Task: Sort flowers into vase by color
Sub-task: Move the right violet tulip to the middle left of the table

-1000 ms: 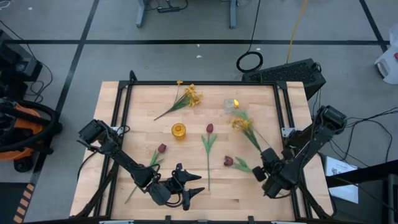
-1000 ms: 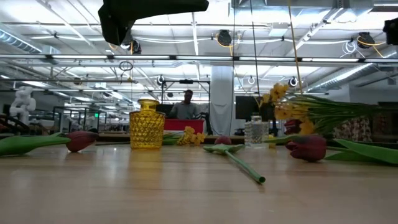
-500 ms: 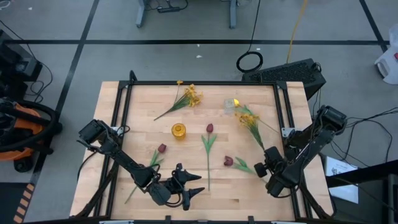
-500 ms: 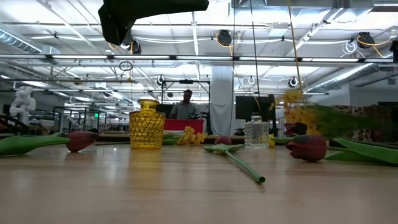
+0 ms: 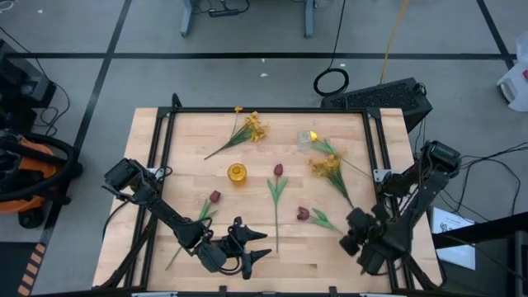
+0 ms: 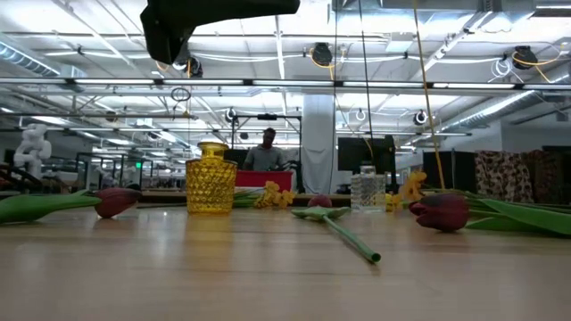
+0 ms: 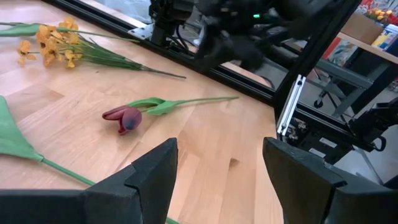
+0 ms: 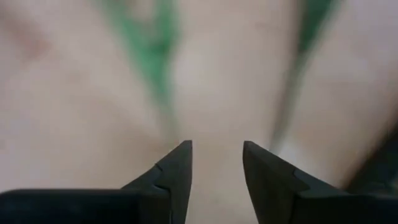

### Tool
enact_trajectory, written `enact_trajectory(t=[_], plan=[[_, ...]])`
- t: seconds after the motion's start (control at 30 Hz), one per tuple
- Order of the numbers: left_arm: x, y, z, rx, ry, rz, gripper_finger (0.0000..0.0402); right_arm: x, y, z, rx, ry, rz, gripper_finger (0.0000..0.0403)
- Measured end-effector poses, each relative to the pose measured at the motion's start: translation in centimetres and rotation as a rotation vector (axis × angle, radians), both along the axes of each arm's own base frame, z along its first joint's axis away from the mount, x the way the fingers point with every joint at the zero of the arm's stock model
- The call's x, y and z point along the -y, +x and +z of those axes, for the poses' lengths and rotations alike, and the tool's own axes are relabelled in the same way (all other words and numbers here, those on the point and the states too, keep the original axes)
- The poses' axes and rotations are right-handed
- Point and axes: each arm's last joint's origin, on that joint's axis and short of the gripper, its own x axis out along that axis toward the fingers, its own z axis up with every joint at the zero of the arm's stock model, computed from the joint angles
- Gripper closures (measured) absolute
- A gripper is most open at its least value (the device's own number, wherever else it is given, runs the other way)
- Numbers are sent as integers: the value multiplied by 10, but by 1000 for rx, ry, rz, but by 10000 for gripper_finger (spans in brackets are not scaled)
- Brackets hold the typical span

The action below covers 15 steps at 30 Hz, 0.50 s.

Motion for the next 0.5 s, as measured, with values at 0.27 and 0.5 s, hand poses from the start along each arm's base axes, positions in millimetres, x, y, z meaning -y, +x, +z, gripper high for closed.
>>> enact_trajectory(t=[0.27, 0.5], plan=[[0, 0, 0, -1, -1, 2, 160, -12, 3, -16, 77, 75, 134, 249], [0, 0, 0, 3, -8, 2, 160, -10, 4, -49, 79, 97, 135, 230]])
